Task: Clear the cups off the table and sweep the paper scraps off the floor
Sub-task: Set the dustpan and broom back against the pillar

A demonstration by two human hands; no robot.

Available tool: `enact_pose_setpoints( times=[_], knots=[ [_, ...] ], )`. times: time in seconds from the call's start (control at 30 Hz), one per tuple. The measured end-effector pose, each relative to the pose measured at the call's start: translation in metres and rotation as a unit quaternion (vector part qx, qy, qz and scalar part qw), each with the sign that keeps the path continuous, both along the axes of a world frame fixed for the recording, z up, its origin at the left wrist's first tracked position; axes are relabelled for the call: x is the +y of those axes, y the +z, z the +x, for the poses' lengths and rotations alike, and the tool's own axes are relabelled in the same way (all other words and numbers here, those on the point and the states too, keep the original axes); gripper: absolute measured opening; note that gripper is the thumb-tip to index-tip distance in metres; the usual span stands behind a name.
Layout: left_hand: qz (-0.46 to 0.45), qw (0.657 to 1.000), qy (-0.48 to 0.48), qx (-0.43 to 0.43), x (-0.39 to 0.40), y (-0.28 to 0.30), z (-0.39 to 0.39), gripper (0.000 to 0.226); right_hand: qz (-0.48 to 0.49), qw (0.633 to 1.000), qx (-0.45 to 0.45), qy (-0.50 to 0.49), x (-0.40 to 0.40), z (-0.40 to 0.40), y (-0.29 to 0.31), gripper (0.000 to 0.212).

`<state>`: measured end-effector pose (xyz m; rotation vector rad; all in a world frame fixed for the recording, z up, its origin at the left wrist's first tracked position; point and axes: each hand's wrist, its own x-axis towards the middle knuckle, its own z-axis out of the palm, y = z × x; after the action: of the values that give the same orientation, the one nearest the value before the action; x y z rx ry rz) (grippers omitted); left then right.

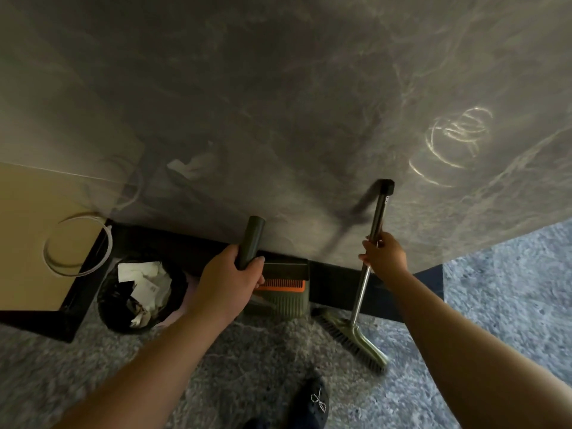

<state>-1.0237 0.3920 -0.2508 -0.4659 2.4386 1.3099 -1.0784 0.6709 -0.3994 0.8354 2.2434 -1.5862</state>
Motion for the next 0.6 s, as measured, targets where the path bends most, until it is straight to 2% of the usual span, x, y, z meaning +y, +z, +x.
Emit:
enact_pose_setpoints(
  times=[0.33, 0.6],
  knots=[
    [-0.020, 0.999, -0.013, -0.022, -0.013, -0.002, 0.003, 0.002, -0.037, 0.999, -0.011, -0.036, 0.000, 0.003, 0.002, 0.036],
    [-0.061, 0.996, -0.044, -0.052, -0.023, -0.005, 0.009, 0.009, -0.051, 0.997, -0.015, -0.052, -0.002, 0.006, 0.003, 0.037]
  ],
)
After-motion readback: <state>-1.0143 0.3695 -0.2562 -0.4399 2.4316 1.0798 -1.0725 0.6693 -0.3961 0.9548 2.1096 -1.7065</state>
